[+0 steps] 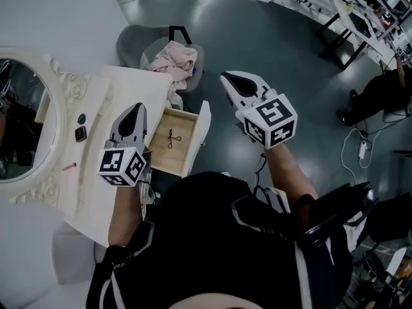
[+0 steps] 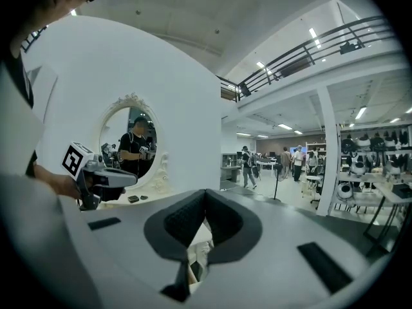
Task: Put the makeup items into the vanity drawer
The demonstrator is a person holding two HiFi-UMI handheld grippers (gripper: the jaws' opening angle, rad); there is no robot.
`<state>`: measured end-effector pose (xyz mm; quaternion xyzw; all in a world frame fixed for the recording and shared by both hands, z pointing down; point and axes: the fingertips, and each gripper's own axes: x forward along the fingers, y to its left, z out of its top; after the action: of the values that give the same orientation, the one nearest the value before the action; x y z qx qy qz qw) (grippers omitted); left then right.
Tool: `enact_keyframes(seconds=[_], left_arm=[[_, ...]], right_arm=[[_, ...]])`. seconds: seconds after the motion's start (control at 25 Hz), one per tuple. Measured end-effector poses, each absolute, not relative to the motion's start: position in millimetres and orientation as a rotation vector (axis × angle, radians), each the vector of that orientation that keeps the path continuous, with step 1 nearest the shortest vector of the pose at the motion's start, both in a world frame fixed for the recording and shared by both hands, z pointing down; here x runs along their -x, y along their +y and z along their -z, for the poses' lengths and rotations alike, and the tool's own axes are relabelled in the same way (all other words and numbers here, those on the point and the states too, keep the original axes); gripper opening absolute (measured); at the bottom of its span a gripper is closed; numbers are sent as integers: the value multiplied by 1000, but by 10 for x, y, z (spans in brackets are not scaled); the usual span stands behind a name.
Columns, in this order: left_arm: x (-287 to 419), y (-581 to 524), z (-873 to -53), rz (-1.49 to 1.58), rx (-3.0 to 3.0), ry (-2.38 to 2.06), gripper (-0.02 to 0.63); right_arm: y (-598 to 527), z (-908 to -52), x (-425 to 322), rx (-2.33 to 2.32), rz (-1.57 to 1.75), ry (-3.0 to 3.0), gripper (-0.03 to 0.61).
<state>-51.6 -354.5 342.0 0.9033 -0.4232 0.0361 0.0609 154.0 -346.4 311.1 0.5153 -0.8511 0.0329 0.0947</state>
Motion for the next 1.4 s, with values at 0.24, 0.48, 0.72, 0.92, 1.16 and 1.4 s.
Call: enact_keyframes(seconds=[0.24,0.48,0.72,0.92,1.16,1.4], left_arm=[[478,-3385,-3199,-11,-2757,-1161,3],[481,-3283,-2993,65,-2769,-1096,3],[470,-3240,-2930,51,-2803,-1115,3],[486,-3168,-2848,82,-2814,-1112,3],[496,-3144,-2864,83,-2810,-1117,3],[547,-3123,-2919,63,-2789,-1147,3]], right_arm=[[-3467,-3069,-1518,-1538,-120,-2540,5],[-3446,-3058,-1528,-1530,-123,-2518,4],[-3431,-3056,-1468,-1511,-116,-2514,3],[-3397,-3052,-1398,-1500,-89,-2523,3],[-3375,-3022,-1376,-1504,-67,-2531,3],[-3325,-3035,-1329,-1502,-78,-2534,3]])
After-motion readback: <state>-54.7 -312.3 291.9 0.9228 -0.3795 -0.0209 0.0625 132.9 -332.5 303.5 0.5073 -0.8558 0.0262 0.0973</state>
